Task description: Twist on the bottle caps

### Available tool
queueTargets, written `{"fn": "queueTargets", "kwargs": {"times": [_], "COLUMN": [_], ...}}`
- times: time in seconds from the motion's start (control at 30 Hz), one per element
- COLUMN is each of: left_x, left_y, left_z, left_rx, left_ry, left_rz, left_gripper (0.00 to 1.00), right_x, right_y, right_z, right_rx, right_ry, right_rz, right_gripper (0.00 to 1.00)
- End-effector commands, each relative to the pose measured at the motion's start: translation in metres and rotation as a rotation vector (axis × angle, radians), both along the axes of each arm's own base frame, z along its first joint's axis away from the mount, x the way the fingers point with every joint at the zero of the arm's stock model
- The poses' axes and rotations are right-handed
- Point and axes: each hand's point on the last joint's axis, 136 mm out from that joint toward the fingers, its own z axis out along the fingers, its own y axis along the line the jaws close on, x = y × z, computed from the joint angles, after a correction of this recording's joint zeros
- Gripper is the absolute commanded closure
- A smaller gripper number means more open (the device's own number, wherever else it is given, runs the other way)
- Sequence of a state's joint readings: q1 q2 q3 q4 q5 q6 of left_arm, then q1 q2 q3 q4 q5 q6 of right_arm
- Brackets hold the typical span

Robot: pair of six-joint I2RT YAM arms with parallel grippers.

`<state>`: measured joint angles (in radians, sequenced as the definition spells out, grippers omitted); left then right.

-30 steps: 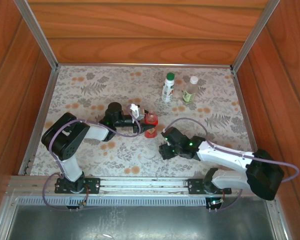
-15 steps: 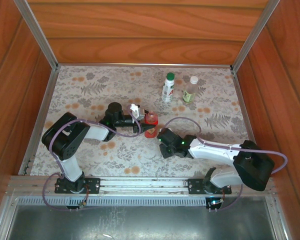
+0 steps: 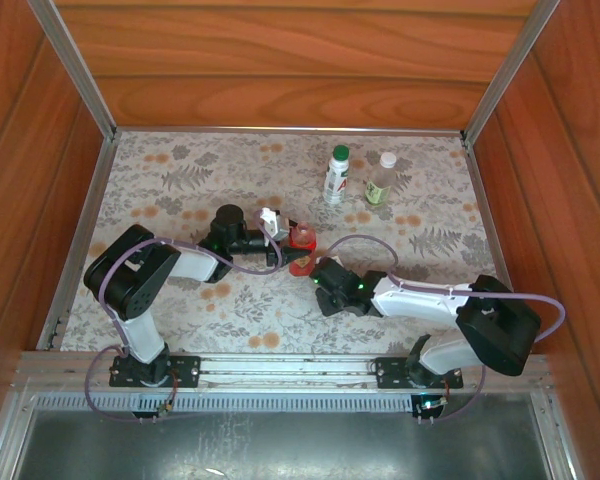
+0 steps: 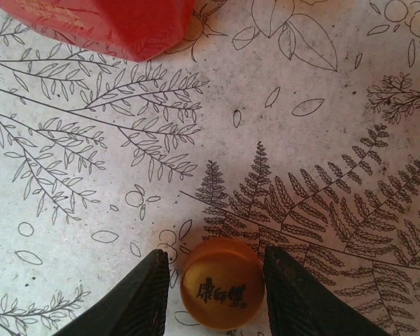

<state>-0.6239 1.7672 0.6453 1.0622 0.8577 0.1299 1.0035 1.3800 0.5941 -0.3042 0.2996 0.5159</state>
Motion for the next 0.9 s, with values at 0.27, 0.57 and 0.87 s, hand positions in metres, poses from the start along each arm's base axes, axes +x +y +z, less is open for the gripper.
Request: {"fn": "queueTargets", "kwargs": {"times": [0.27,0.57,0.87], "left_x": [-0.002,-0.002,-0.002], "left_y": [0.0,0.001,0.0], "left_z": [-0.019,-0.02,-0.02], "left_rx": [0.038,0.039,0.039], "left_ry": [0.054,0.055,0.056], "left_rz": [0.003,0.005,0.004], "left_gripper": [0.38,0.38,0.38], "right_x": [-0.005,-0.004,-0.003], "right_y": [-0.008,-0.01,-0.011], "right_z": [-0.014,-0.007,0.017], "right_rx": [-0.048,-0.049,-0.032], "right_ry": [0.01,-0.008,-0.022], "right_rz": [-0.028,-0.029,-0.039], "right_gripper": [0.6,0.65,0.65]}}
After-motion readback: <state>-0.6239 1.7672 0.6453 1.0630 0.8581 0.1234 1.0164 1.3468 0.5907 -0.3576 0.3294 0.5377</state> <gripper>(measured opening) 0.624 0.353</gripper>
